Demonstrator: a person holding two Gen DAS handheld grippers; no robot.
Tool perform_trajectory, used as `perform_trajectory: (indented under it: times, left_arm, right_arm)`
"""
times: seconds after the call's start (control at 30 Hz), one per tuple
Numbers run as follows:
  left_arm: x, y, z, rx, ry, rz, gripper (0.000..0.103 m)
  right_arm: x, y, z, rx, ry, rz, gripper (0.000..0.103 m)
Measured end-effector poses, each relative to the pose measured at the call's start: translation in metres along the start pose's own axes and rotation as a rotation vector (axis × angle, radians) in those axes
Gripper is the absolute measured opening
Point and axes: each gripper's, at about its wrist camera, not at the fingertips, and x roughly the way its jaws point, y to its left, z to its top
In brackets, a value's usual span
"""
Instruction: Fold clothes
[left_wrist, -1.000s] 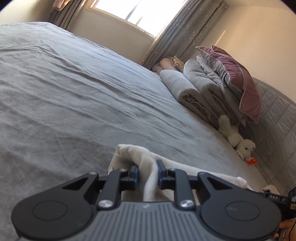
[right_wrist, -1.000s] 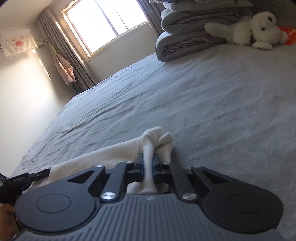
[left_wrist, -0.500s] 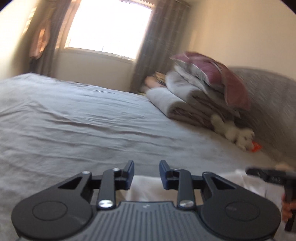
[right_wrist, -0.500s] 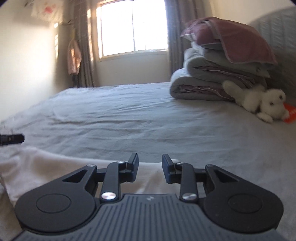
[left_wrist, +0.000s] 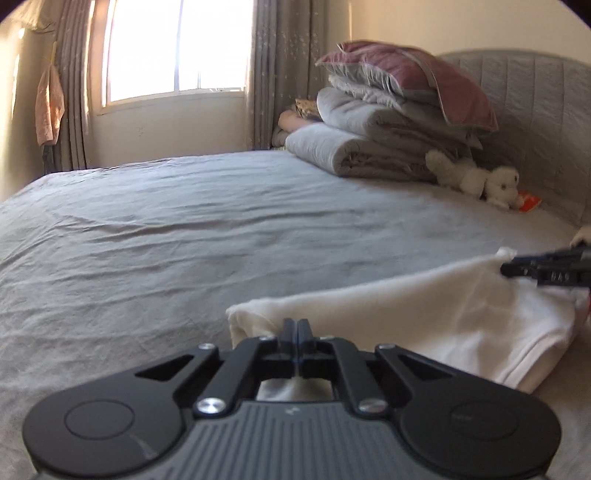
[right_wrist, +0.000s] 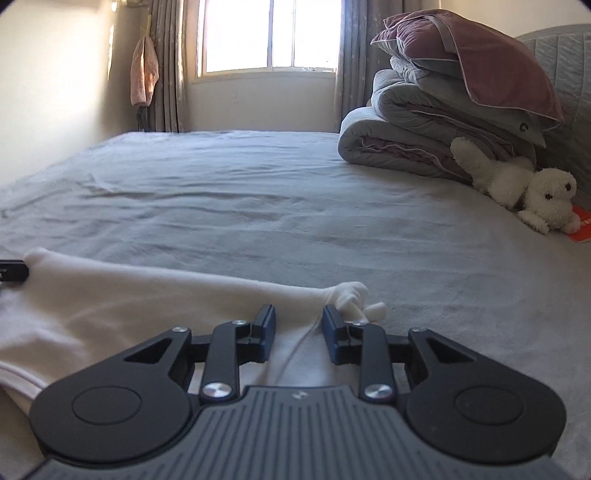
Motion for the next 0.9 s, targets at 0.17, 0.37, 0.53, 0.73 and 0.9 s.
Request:
perform_trajectory:
  times: [0.17,0.37,0.53,0.73,0.9]
  left_arm:
    - [-0.001,-0.01,0.009,0.017,-0.054,-0.029,0.016]
    - [0.018,-0.022,-0.003,0.095,-0.001,-0.011,0.017]
    - [0.028,-0.013,-0.01,0.078,0.033,-0.013,0.018]
    - [0.018,-0.01,-0.004,0.041,0.003,-0.014,0.018]
    - [0.017,-0.002,0.0,-0.014,-0.023,0.005,0.018]
  right_arm:
    - [-0.007,0.025,0.01,-0.006,-0.044,0.068,0.035]
    - [0.005,0.063,0.006,-0.068,-0.023,0.133,0.036]
    - [0.026,0.076,-0.001,-0.112,0.044,0.119,0.039]
    - [0.019,0.083,0.006,-0.116,0.039,0.092,0.039]
    - [0.006,0.094,0.016,-0.124,-0.008,0.159,0.038]
